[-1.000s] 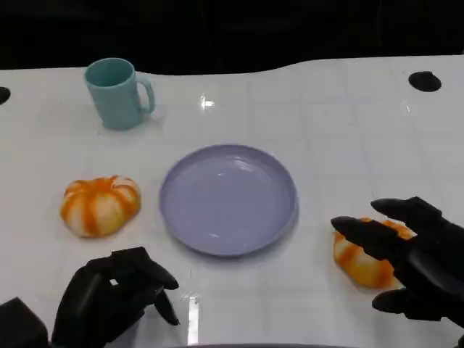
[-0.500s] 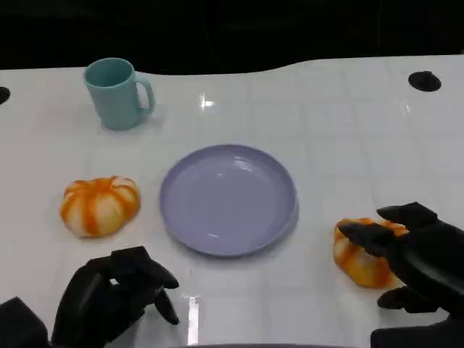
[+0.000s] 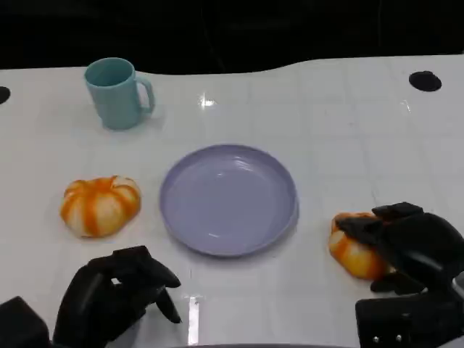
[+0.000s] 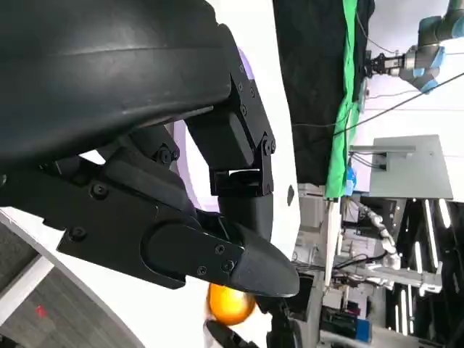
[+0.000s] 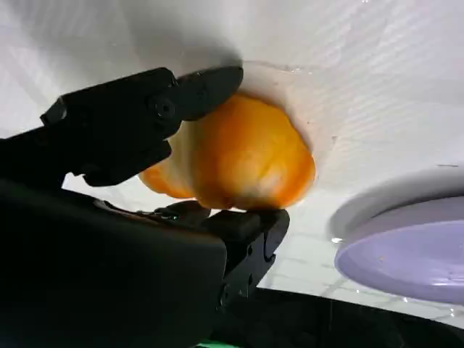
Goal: Grasp the bread from the table and place it into the plate.
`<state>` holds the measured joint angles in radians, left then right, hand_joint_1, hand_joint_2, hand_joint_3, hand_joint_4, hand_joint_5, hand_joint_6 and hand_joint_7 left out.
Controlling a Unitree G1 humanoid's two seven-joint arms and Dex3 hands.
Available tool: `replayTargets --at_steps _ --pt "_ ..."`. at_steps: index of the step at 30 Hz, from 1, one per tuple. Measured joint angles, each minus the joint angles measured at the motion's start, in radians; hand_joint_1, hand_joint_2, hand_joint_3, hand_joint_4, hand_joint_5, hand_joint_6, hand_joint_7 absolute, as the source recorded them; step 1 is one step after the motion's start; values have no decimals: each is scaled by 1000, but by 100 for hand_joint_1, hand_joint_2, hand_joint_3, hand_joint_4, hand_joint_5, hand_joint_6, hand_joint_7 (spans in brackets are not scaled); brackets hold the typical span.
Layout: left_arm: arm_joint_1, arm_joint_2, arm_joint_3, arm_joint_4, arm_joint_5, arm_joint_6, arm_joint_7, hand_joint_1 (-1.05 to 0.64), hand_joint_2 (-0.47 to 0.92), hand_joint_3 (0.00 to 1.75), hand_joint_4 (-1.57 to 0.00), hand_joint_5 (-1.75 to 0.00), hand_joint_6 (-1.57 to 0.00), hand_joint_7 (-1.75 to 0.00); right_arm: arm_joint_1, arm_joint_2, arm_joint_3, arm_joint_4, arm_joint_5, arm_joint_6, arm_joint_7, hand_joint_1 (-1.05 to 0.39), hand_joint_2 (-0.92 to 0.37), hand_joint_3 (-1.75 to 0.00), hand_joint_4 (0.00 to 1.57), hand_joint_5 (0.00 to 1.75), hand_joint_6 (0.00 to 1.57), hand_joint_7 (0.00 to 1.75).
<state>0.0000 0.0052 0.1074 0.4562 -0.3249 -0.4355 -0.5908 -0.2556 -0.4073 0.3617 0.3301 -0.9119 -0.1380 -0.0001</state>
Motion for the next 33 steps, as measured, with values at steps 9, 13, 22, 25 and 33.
replayTargets --at_steps 9,13,22,25,33 --pt "0 -1 0 0 -5 0 -1 -89 92 9 -105 -131 -108 -86 -76 52 22 221 64 -116 -301 -5 -80 -32 91 171 104 91" --pt "0 -1 0 -1 -10 8 0 -88 92 9 -105 -130 -108 -85 -127 55 41 310 67 -158 -389 -8 -45 -95 87 174 77 157" --pt "0 0 0 -2 -10 9 0 -88 92 11 -104 -133 -107 -86 -200 62 82 473 47 -205 -564 -9 -36 -114 90 175 77 167" --pt "0 0 0 -3 -10 9 0 -88 92 11 -104 -133 -107 -87 -220 69 86 514 49 -227 -616 -9 -34 -119 93 175 78 167" --pt "1 0 0 -13 -10 10 0 -88 92 10 -103 -133 -107 -87 -251 80 103 555 56 -285 -718 -7 -30 -127 98 175 77 171"
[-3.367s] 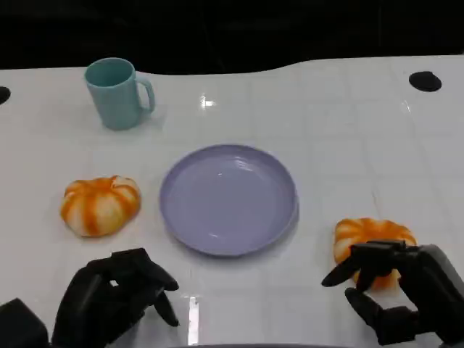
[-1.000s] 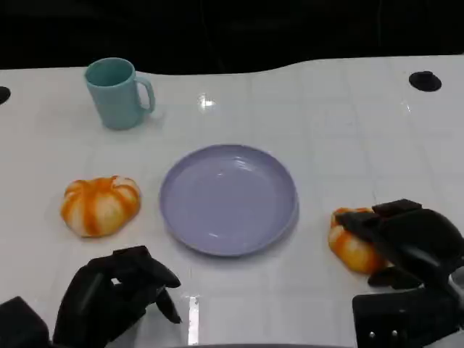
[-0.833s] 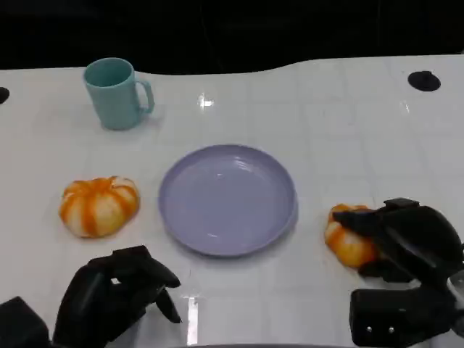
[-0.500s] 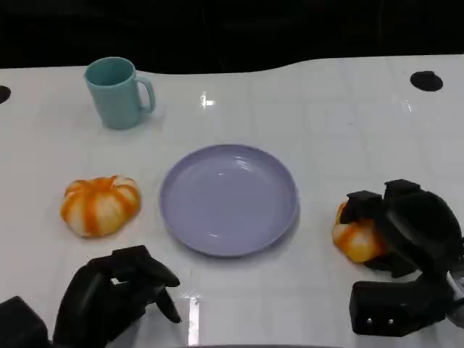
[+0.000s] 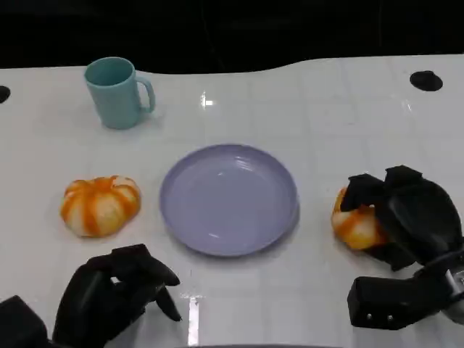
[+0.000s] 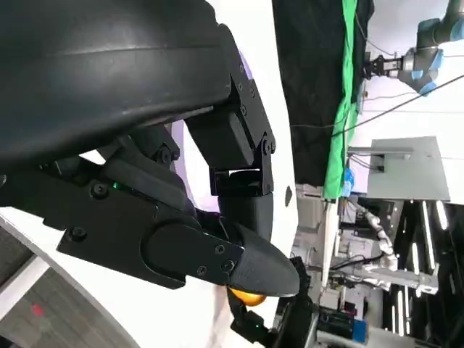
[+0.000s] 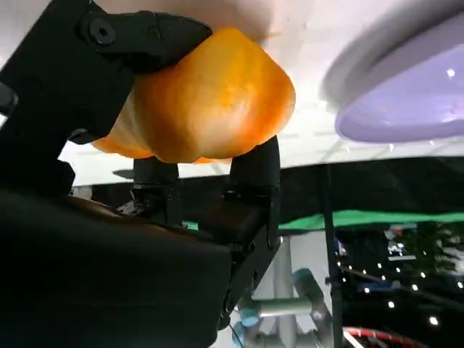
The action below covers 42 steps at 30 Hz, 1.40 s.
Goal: Grasp the bread from the table and place it into the plate.
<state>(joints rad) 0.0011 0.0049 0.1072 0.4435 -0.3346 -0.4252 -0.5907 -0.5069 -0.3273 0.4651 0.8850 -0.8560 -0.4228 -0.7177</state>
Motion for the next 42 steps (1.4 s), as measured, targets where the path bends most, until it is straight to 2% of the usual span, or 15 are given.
replayTargets --at_steps 5,11,23,33,35,37,39,42 --pt "0 0 0 0 1 0 0 -88 92 11 -103 -133 -106 -88 -3 0 -8 -35 46 -52 7 -9 -30 -127 97 175 72 175" --pt "1 0 -1 -1 2 0 0 -87 92 11 -102 -134 -106 -89 -20 9 -31 -116 103 -103 74 -13 -26 -130 95 175 70 175" --pt "5 -4 -8 -8 12 0 8 -89 92 11 -102 -133 -106 -89 -116 107 -30 -119 142 -140 202 -15 -24 -137 95 175 71 175" --pt "16 -5 -11 -23 15 0 9 -89 92 11 -103 -133 -107 -89 -221 226 3 14 142 -145 243 -17 -28 -136 95 175 74 171" --pt "19 -5 -12 -25 15 0 9 -89 92 12 -103 -133 -107 -89 -243 249 9 56 142 -148 243 -17 -28 -134 96 175 79 160" --pt "19 -5 -12 -25 14 1 9 -88 92 12 -103 -133 -106 -89 -265 274 16 100 141 -145 242 -17 -29 -134 96 175 80 158" --pt "20 -5 -13 -25 14 1 9 -88 92 12 -103 -133 -106 -89 -282 297 21 136 141 -138 244 -17 -32 -132 95 175 74 169" --pt "21 -5 -13 -25 14 1 9 -88 92 12 -102 -133 -106 -89 -301 321 36 170 139 -128 248 -17 -33 -127 93 175 70 174"
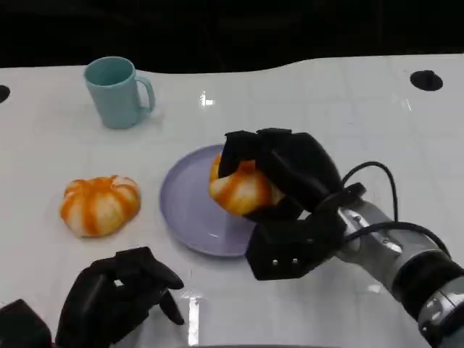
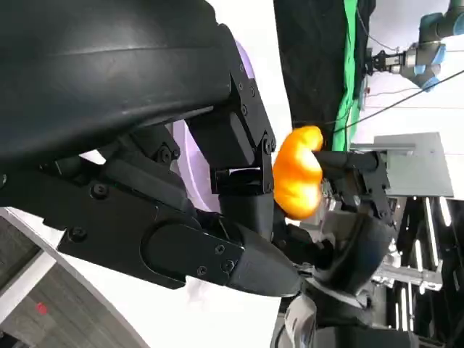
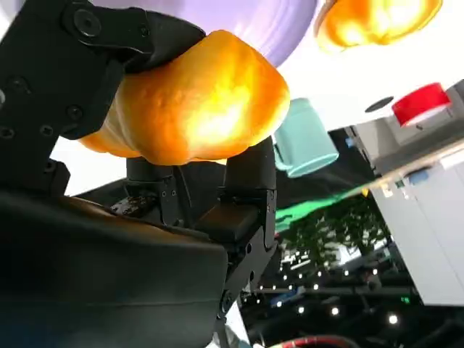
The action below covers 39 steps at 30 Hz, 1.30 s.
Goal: Grasp the bread from the table and place it into the plate.
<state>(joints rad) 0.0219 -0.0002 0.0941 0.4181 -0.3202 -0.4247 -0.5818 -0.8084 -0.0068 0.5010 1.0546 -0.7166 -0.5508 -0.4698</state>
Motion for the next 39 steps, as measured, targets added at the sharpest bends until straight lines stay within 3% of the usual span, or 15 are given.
replayTargets --at_steps 4,7,8,9,10,12,15,21,27,33,39 --pt "2 0 0 0 0 0 0 -88 92 13 -102 -133 -106 -90 -19 21 7 33 1 7 4 -18 -35 -123 90 175 69 169" --pt "3 0 0 0 0 0 4 -88 92 13 -102 -134 -105 -90 -25 34 5 54 11 11 14 -19 -39 -110 79 170 76 126" --pt "3 0 0 0 0 0 5 -88 92 12 -102 -134 -105 -90 -26 39 3 62 19 11 20 -20 -43 -99 75 158 77 106" --pt "3 0 0 0 0 0 5 -88 92 12 -102 -134 -105 -90 -28 44 0 69 29 11 33 -24 -52 -81 66 127 73 76" --pt "3 0 0 0 0 0 6 -88 92 12 -102 -133 -105 -90 -28 47 0 73 39 12 50 -27 -60 -67 63 106 72 57" --pt "3 0 -1 0 0 0 6 -88 92 12 -102 -134 -105 -90 -34 49 2 76 42 17 96 -31 -70 -49 55 82 69 32" --pt "3 0 -2 0 0 0 6 -87 92 12 -101 -134 -105 -90 -46 45 13 75 35 36 145 -48 -88 -18 28 43 48 6" --pt "4 0 -5 0 0 -12 6 -88 92 13 -101 -135 -104 -90 -80 12 78 45 -37 120 244 -65 -92 -14 13 33 36 0" --pt "3 0 -5 0 0 -14 6 -88 92 13 -101 -135 -104 -90 -81 -14 94 -13 -44 139 282 -70 -92 -16 11 32 32 0" --pt "4 0 -5 0 -1 -13 6 -87 92 12 -100 -135 -104 -90 -66 -55 93 -98 -38 133 310 -69 -92 -15 13 34 32 1" --pt "4 1 -6 -1 -2 -12 6 -86 92 14 -100 -135 -103 -91 11 -119 71 -205 -5 53 320 -68 -92 -14 17 38 34 1"
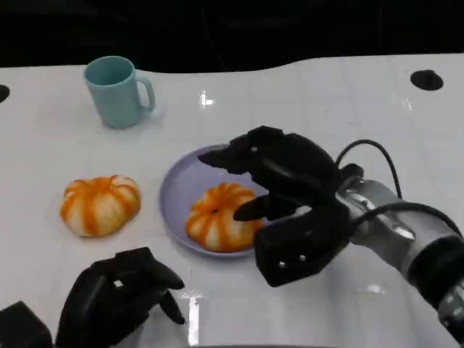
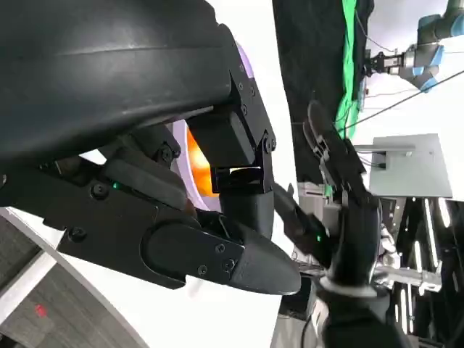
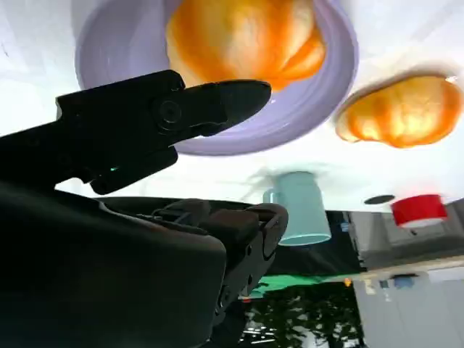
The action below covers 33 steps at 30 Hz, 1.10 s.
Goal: Grasp the bread from the table and place it into the plate.
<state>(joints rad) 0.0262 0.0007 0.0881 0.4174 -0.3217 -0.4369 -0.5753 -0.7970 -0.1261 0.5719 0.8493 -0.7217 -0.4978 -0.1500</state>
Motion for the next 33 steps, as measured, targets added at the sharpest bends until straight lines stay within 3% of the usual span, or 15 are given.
replayTargets --at_steps 3,9,15,19,21,23,24,25,26,27,29,33 --pt "0 1 -1 0 0 0 0 -86 92 14 -99 -136 -103 -92 41 -37 -24 -61 22 -44 5 -65 -92 -13 19 48 38 3" --pt "0 3 -1 0 0 -1 0 -85 92 15 -98 -138 -101 -93 166 -122 -66 -224 61 -111 25 -59 -92 -9 23 52 44 5" --pt "1 3 -2 -1 0 -2 0 -84 92 16 -96 -139 -99 -95 293 -194 -124 -355 99 -170 37 -52 -92 -3 40 60 59 11" --pt "3 4 -3 -7 0 1 0 -83 92 15 -94 -142 -97 -98 358 -218 -168 -395 103 -218 2 -38 -89 -1 76 82 89 25" --pt "5 4 -3 -18 -1 9 0 -83 92 15 -94 -143 -97 -99 393 -223 -195 -413 114 -240 -20 -33 -89 -1 86 92 98 29" --pt "7 4 -3 -23 -1 15 0 -82 92 17 -92 -145 -95 -101 422 -223 -218 -426 121 -255 -38 -22 -88 -1 90 131 104 51" --pt "8 4 -3 -25 -1 16 0 -81 92 17 -92 -145 -94 -101 431 -223 -227 -428 121 -266 -51 -19 -88 -3 92 139 102 64" --pt "10 4 -4 -28 -1 16 0 -81 92 17 -92 -145 -94 -102 442 -223 -235 -431 121 -278 -67 -17 -86 -10 93 143 100 76" --pt "12 4 -4 -32 -1 17 0 -81 92 17 -91 -146 -94 -102 454 -223 -243 -432 121 -287 -80 -13 -63 -58 96 144 99 87" --pt "14 4 -4 -36 -1 19 0 -80 92 17 -91 -146 -94 -103 464 -222 -250 -432 120 -293 -92 -11 -46 -92 98 144 100 91" --pt "15 4 -4 -42 -1 24 0 -79 92 17 -90 -146 -92 -103 483 -222 -261 -432 117 -297 -119 -8 -29 -130 102 148 102 100" --pt "19 3 -4 -50 -1 26 0 -78 92 18 -90 -147 -92 -104 519 -221 -267 -432 98 -300 -164 -8 -18 -147 104 154 101 109"
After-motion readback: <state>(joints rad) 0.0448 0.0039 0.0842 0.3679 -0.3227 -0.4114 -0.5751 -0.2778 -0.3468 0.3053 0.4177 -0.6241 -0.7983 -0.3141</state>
